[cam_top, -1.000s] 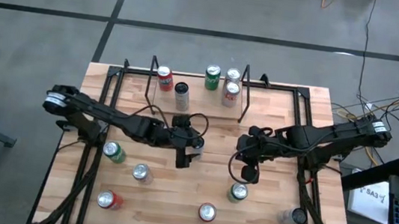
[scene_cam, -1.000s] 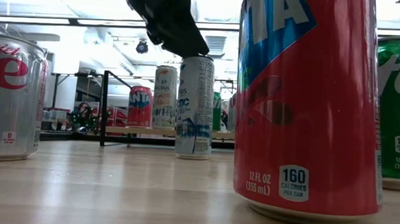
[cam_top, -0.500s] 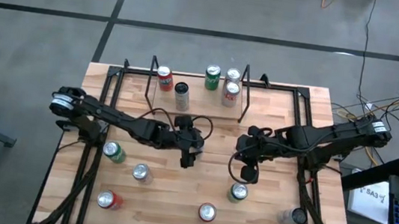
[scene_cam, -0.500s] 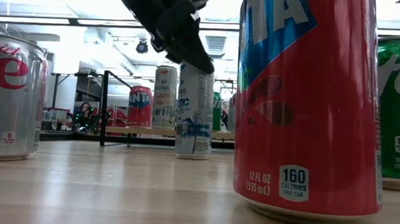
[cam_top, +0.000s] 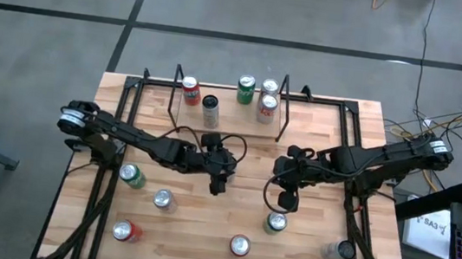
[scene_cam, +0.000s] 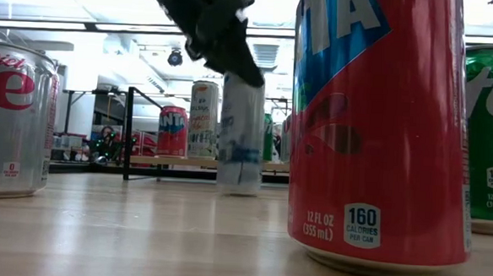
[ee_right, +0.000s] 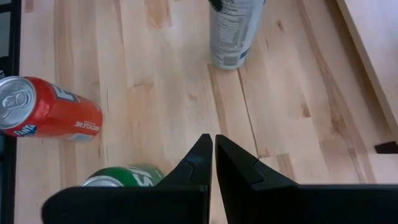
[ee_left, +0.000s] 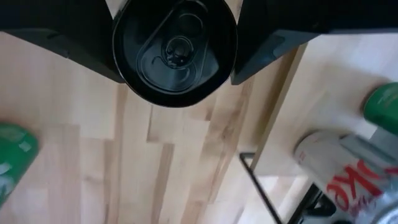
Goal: Sort soda cans
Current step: Put the left white blue soda can on the shelf
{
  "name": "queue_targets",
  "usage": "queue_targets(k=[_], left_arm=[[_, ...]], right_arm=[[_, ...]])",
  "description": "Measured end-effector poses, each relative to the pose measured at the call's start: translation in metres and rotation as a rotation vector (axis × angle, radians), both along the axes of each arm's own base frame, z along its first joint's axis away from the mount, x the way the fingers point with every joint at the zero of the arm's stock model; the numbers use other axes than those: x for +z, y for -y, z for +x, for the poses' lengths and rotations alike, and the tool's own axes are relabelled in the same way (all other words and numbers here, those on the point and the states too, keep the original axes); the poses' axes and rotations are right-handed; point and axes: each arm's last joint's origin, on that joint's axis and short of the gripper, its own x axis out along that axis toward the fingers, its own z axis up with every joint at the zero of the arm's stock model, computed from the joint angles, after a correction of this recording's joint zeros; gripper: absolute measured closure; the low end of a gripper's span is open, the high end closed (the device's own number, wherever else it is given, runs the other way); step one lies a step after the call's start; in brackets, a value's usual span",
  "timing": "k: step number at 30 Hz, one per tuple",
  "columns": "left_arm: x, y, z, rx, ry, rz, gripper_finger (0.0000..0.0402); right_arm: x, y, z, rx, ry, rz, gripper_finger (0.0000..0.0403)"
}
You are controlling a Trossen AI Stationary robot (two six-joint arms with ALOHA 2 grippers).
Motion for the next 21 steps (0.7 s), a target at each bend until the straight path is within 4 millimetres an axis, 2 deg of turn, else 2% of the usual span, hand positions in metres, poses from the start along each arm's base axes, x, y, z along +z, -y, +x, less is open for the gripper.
queue_targets(k=[8, 13, 18, 21], left_arm=[[0.034, 0.001, 0.008, -0.015, 0.035, 0.012, 0.0159], [0.062, -0.005, 0.009, 0.042, 0.064, 0.091, 0.0159], [0.088, -0.037, 0.013, 0.222, 0.125, 0.124, 0.0159], [0.092, -0.061, 0.014, 0.353, 0.168, 0.085, 0.0159]], right_arm=[[-0.001, 0.000, 0.000, 0.010, -0.003, -0.006, 0.0392], [-0.001, 0.000, 0.000, 0.011, -0.003, -0.006, 0.0392], [-0.001, 0.000, 0.000, 0.032, -0.001, -0.021, 0.0392], [-0.001, 0.000, 0.000, 0.037, 0.002, -0.024, 0.0392]])
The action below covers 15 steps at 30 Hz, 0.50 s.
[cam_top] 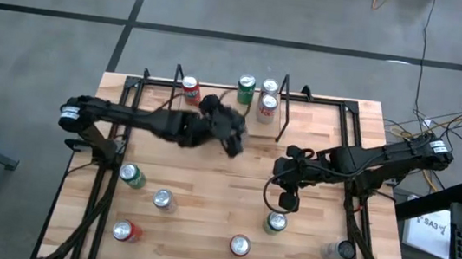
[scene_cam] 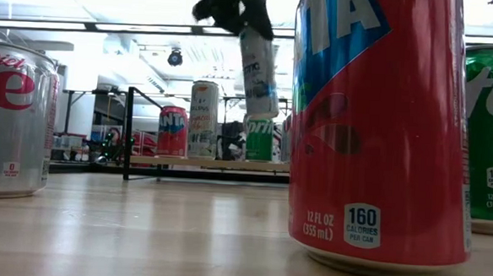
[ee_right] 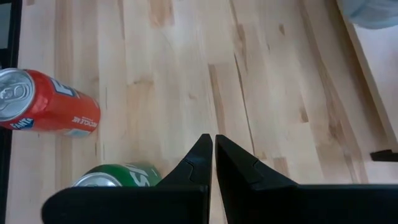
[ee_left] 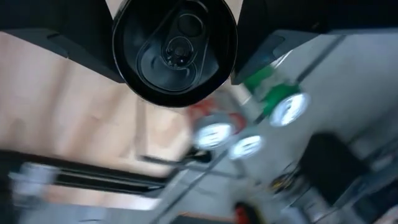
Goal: Sort soda cans
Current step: Put the left white blue soda can on the shelf
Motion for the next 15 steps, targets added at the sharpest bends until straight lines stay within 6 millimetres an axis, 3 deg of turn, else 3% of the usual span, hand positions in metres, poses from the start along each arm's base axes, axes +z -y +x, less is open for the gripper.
queue_targets(k=[6, 15], left_arm=[[-0.008, -0.033, -0.005, 0.171, 0.048, -0.085, 0.0159], [-0.011, -0.039, -0.002, 0.212, 0.075, -0.103, 0.0159]], right_arm=[[0.000, 0.000, 0.000, 0.006, 0.003, -0.003, 0.0392], [-0.001, 0.000, 0.000, 0.026, 0.001, -0.024, 0.0392]])
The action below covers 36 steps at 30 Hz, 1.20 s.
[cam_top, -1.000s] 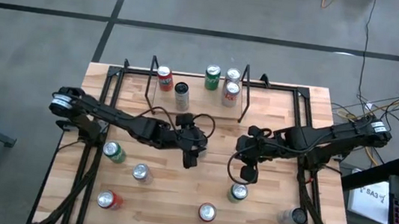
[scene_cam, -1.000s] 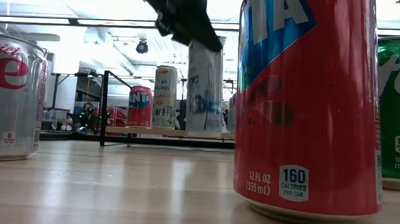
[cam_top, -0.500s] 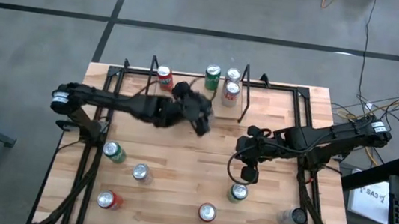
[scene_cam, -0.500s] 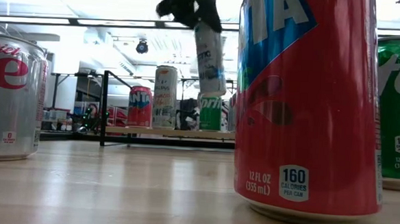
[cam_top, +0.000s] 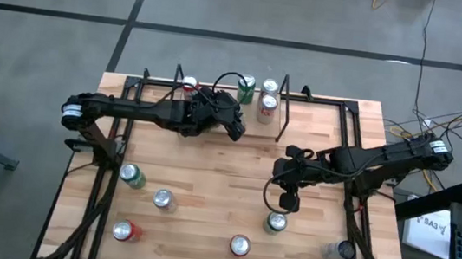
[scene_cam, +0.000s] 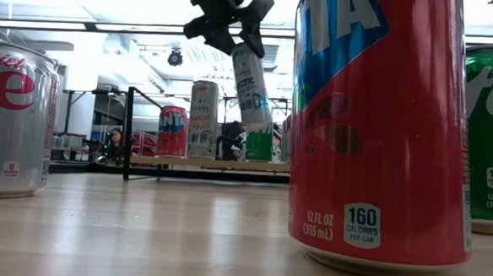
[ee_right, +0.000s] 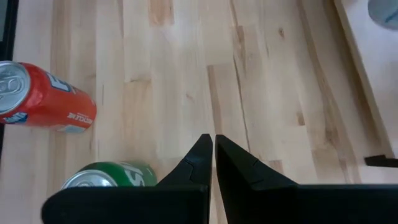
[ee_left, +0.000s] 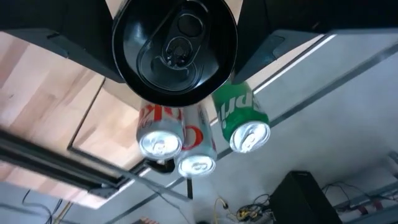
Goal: Sort soda cans
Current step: Put the left white blue soda can on the shelf
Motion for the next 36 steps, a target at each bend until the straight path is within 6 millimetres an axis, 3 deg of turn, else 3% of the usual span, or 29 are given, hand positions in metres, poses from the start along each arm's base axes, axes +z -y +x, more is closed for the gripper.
queue_targets(k=[12, 26, 36], left_arm=[[-0.010, -0.008, 0.019, 0.011, -0.117, -0.006, 0.0159], [-0.030, -0.020, 0.026, 0.075, -0.150, -0.019, 0.0159], [-0.033, -0.021, 0.025, 0.087, -0.162, -0.020, 0.0159]], right_arm=[[0.000, 0.001, 0.000, -0.006, 0.007, -0.021, 0.0392], [0.000, 0.001, 0.000, -0.006, 0.009, -0.022, 0.0392], [0.000, 0.001, 0.001, -0.007, 0.009, -0.023, 0.0392]])
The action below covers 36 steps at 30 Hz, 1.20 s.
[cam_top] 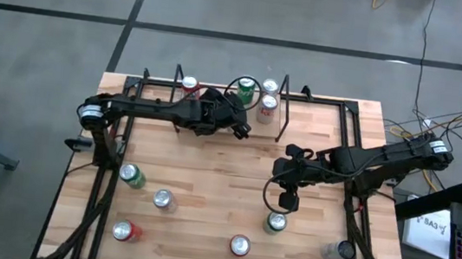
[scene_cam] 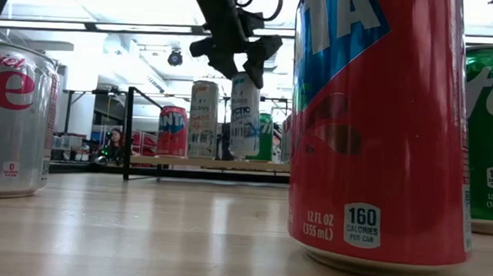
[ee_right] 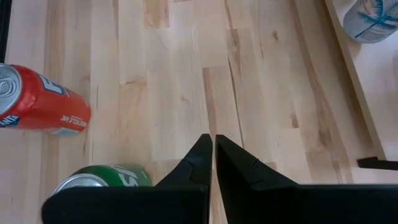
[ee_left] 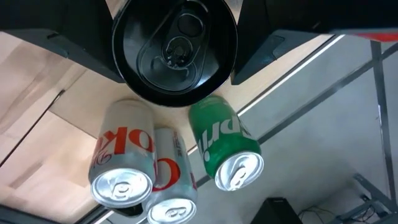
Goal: Sort soda cans
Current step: Put the left white blue soda can on the shelf
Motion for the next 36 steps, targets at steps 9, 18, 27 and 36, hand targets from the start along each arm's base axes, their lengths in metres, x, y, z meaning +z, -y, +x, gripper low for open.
queue_targets(k=[9, 18, 27, 36], left_arm=[[-0.0012, -0.0003, -0.0009, 0.001, -0.006, -0.001, 0.0149], [-0.0026, -0.0008, -0.0010, 0.002, -0.005, -0.001, 0.0147], [-0.0032, -0.0022, -0.0013, 0.006, -0.005, -0.001, 0.0124], [-0.0008, -0.0049, -0.0022, 0.027, -0.003, 0.030, 0.0117]], right_arm=[[0.0000, 0.0002, 0.0000, -0.004, 0.001, -0.006, 0.0392], [0.0001, 0.0006, 0.0001, -0.013, 0.004, -0.018, 0.0392], [0.0001, 0.0007, 0.0001, -0.016, 0.005, -0.018, 0.0392], [0.0001, 0.0006, 0.0001, -0.024, 0.005, -0.012, 0.0392]])
